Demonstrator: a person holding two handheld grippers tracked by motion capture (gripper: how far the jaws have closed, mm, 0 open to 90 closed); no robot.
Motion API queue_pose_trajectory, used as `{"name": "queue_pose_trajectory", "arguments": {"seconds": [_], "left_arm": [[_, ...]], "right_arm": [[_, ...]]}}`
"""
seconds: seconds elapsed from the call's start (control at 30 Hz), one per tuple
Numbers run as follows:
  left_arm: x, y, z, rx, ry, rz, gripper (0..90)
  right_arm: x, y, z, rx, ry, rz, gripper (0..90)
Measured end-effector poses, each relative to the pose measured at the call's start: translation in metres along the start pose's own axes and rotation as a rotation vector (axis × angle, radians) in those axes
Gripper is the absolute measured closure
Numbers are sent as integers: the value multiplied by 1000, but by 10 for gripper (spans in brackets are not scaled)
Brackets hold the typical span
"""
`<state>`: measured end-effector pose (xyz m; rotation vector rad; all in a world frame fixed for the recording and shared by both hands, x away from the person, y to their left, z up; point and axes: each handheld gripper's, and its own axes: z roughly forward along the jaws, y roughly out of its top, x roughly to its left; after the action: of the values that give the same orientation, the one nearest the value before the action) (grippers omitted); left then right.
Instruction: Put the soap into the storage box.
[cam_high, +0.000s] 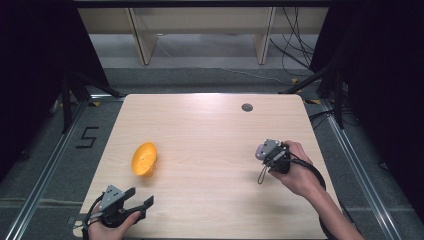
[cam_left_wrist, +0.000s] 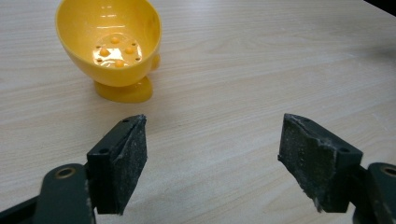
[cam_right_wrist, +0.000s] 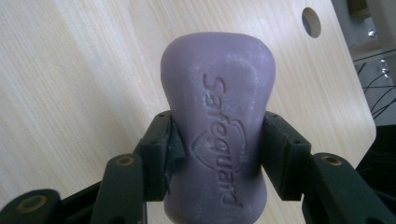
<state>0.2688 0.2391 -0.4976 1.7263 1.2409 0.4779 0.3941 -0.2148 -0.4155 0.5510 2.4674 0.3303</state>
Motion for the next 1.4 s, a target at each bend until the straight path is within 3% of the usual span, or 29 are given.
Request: {"name": "queue_pose_trajectory", "arguments": {"seconds": [0.1, 0.17, 0.2, 0.47, 0.53, 0.93, 1.27, 1.4], "left_arm": [[0, 0, 0, 2, 1, -1, 228], [0, 0, 1, 1, -1, 3, 228], [-1, 0, 0, 4, 4, 3, 228], [-1, 0, 0, 10, 7, 3, 228], [-1, 0, 1, 11, 7, 3, 228], [-1, 0, 2, 5, -6, -4, 230], [-6, 11, 3, -13, -29, 15, 234], [-10, 23, 4, -19, -52, 36, 235]], "right_arm": [[4, -1, -5, -11, -13, 14, 504], [6, -2, -7, -26, -19, -8, 504], [10, -3, -8, -22, -31, 9, 504], [19, -7, -13, -49, -39, -29, 504], [23, -8, -15, -47, -43, -4, 504], [32, -10, -29, -98, -98, -49, 504], [51, -10, -40, -131, -124, -77, 504], [60, -10, -42, -141, -132, -105, 504]]}}
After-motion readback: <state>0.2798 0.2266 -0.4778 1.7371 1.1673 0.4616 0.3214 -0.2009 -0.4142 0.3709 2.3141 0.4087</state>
